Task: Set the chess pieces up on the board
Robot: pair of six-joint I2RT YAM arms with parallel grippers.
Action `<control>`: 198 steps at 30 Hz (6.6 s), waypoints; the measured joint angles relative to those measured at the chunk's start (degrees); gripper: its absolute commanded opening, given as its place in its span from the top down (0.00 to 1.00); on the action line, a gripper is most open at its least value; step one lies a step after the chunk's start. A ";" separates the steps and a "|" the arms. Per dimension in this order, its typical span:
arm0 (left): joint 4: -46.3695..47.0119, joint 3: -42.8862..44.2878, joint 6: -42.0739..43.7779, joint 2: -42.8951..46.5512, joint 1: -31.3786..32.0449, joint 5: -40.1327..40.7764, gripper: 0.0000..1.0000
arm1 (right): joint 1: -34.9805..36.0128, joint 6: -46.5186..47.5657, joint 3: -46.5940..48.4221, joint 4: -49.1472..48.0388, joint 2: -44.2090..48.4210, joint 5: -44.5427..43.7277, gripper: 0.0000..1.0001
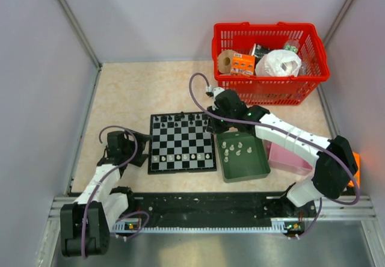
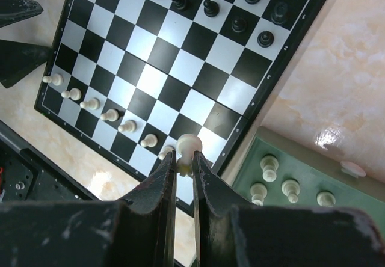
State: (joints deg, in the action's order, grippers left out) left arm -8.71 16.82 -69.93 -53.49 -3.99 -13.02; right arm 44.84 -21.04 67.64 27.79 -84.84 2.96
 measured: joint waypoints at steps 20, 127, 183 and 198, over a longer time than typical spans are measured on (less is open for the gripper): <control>-4.39 1.16 0.94 3.21 3.26 6.23 0.01 | 7.48 -0.20 5.66 -0.31 -5.86 -1.25 0.91; -8.52 26.18 28.11 -14.53 -25.66 10.95 0.01 | 29.29 4.59 42.75 11.65 -45.09 -10.88 0.89; -8.39 26.18 28.09 -14.53 -25.94 9.35 0.01 | 9.51 -2.51 3.56 -2.36 -0.76 -17.53 0.54; -7.96 26.18 28.13 -14.53 -25.99 8.70 0.01 | -12.61 -7.04 -19.43 2.27 10.34 -15.15 0.60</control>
State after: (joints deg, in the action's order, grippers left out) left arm -16.67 43.00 -41.80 -68.03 -29.98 -4.32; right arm 32.23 -28.08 48.21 30.06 -74.50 -12.19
